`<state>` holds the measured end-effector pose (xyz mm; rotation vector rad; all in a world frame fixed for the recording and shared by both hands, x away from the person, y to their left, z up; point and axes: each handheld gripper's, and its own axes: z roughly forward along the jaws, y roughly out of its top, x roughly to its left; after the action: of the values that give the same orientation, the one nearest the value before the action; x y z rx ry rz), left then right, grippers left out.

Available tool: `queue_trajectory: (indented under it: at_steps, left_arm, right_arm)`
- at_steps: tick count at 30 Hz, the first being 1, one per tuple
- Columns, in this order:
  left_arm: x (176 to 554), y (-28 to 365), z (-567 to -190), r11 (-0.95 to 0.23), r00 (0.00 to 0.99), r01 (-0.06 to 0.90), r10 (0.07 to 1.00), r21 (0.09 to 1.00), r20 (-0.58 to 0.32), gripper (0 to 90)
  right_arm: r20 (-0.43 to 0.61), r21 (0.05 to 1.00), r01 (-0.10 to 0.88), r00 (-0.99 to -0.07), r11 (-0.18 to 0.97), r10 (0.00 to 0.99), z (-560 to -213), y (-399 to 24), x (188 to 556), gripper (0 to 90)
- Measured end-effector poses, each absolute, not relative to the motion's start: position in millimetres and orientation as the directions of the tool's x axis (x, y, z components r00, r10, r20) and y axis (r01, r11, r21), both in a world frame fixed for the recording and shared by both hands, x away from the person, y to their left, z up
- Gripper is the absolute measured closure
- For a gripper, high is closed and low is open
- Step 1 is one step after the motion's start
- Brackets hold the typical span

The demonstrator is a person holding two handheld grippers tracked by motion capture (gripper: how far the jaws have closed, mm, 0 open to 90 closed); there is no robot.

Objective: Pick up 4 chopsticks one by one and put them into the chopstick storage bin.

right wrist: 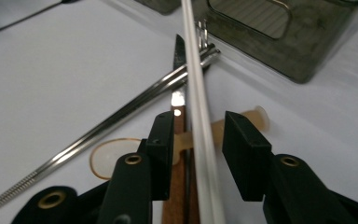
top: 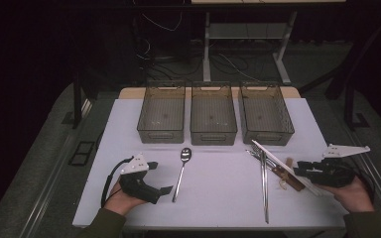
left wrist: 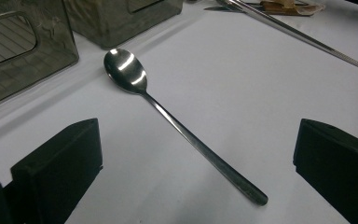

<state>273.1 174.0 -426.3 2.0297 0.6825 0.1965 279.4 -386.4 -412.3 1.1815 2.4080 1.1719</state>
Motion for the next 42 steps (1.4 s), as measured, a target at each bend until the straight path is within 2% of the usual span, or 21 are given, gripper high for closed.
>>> queue_trajectory:
  at_steps: [11,42]
  left_arm:
    - [273,174,-427,-0.389,0.83,0.388,0.541,0.836,-0.134,0.0]
    - [273,174,-426,-0.391,0.832,0.386,0.539,0.835,-0.131,0.0]
  right_arm:
    - [0.122,0.69,0.593,-0.661,0.416,0.74,-420,-396,283,76.0]
    - [0.109,0.651,0.597,-0.685,0.469,0.721,-426,-394,283,79.7]
